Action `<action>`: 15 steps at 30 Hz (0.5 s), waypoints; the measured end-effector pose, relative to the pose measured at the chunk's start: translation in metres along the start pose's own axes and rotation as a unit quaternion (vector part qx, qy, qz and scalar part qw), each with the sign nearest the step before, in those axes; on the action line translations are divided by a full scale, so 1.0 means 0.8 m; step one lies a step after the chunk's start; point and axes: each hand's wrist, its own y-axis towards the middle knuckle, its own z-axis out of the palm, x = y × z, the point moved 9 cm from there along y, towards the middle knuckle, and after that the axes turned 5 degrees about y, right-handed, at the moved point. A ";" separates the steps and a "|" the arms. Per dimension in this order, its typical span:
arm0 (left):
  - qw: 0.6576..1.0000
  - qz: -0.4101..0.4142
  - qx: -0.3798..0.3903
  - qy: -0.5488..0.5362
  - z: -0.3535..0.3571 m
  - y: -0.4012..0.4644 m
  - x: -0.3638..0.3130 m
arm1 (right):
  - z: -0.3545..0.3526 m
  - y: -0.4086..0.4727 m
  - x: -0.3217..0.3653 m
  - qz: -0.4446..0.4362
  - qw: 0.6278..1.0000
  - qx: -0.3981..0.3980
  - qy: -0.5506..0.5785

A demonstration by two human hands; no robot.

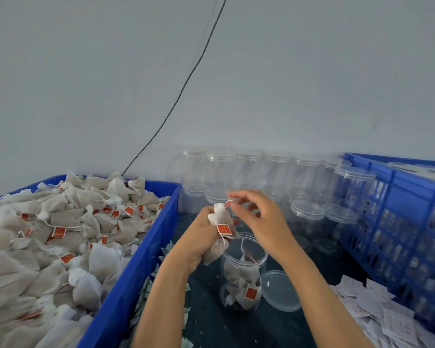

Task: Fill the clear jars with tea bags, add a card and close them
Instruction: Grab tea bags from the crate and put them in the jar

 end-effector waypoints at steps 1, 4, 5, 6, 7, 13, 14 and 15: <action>1.000 0.010 0.019 0.003 0.006 -0.001 -0.004 | 0.015 0.001 0.001 0.011 0.998 0.055 0.005; 0.999 0.022 0.041 0.007 0.013 -0.003 -0.010 | 0.018 0.008 -0.005 0.041 0.997 0.070 -0.019; 0.999 0.016 0.035 -0.004 0.011 -0.005 -0.010 | 0.008 0.011 -0.008 0.047 0.998 0.035 -0.019; 0.999 0.008 0.024 -0.022 0.007 -0.006 -0.012 | -0.003 0.012 -0.011 0.052 0.998 -0.001 -0.021; 0.999 -0.002 0.010 -0.046 0.001 -0.007 -0.010 | -0.015 0.011 -0.014 0.056 0.998 -0.037 -0.020; 0.975 -0.063 -0.035 -0.208 -0.010 -0.009 -0.014 | -0.028 -0.008 -0.050 0.141 0.987 0.011 -0.078; 0.972 -0.070 -0.041 -0.220 -0.009 -0.010 -0.015 | -0.020 -0.013 -0.054 0.150 0.982 0.042 -0.104; 0.973 -0.076 -0.046 -0.211 -0.008 -0.009 -0.013 | -0.016 -0.016 -0.049 0.133 0.983 0.050 -0.120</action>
